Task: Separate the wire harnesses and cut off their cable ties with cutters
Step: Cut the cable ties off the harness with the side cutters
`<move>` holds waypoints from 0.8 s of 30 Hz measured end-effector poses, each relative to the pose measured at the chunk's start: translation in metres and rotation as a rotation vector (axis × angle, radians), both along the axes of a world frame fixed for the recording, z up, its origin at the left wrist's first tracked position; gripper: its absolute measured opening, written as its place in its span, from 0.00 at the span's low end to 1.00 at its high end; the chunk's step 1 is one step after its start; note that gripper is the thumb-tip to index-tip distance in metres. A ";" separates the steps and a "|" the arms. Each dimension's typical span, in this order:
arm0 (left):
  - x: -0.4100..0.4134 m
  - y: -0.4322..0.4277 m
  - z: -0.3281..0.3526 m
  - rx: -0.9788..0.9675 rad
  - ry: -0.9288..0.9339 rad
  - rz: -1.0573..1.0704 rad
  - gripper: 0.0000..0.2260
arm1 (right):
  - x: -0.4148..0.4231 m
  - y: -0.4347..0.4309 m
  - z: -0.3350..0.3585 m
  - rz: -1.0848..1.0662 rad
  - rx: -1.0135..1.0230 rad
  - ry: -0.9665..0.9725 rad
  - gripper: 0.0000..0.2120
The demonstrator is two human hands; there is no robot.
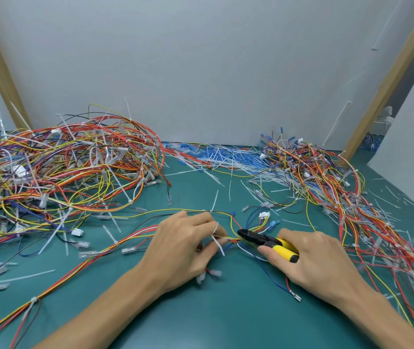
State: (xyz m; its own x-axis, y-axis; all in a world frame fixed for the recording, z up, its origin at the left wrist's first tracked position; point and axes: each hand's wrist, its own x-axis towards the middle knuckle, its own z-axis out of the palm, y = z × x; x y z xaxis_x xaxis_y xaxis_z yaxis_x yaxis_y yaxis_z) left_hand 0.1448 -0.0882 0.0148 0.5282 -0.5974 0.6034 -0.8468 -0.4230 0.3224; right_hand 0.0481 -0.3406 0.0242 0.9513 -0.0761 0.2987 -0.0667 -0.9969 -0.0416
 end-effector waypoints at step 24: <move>-0.004 -0.006 0.001 -0.289 0.541 -0.088 0.13 | -0.001 0.028 -0.008 0.212 0.355 -0.174 0.11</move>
